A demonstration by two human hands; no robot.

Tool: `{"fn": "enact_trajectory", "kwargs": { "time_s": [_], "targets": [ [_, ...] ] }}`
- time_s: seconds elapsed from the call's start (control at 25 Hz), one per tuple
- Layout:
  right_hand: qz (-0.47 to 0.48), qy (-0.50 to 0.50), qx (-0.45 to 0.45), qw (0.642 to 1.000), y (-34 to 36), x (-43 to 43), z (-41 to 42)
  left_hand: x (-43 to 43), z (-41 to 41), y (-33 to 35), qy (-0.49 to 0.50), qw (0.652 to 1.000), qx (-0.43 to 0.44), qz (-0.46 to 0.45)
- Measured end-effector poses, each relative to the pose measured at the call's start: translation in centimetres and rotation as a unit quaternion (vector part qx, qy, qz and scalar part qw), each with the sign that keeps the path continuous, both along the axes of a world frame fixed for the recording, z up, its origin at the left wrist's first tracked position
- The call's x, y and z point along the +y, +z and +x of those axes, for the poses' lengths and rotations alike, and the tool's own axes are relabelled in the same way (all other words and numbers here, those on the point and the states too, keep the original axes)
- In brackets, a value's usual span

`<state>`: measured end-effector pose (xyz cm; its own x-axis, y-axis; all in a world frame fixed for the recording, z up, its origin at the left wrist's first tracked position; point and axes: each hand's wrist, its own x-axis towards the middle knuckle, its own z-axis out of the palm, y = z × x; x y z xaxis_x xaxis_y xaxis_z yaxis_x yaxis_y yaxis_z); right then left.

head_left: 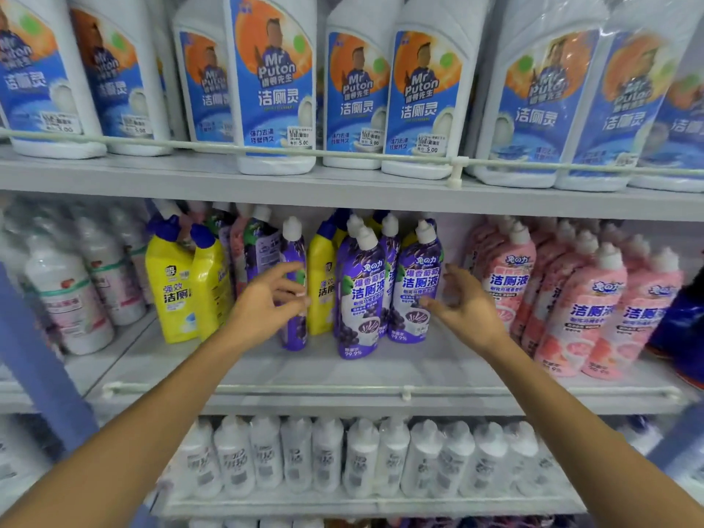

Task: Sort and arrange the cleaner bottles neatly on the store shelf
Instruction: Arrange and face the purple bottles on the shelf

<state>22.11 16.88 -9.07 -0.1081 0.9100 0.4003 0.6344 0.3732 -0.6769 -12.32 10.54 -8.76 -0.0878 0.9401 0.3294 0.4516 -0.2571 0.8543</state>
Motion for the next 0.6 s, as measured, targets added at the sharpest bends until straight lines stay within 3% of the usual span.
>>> {"fn": "enact_trajectory", "kwargs": {
  "time_s": [0.12, 0.36, 0.6],
  "targets": [
    [0.044, 0.010, 0.006, 0.999, 0.5, -3.3, -3.5, -3.4, -5.6, 0.7, 0.051, 0.999, 0.014, -0.002],
    [0.024, 0.159, 0.018, 0.987, 1.1, -6.8, -14.8, -8.6, -16.9, 1.6, 0.156, 0.987, 0.030, 0.021],
    [0.016, 0.205, -0.013, 0.979, 2.8, -5.0, -25.5, -7.3, -19.3, 2.2, 0.175, 0.983, 0.057, 0.018]
  ]
}}
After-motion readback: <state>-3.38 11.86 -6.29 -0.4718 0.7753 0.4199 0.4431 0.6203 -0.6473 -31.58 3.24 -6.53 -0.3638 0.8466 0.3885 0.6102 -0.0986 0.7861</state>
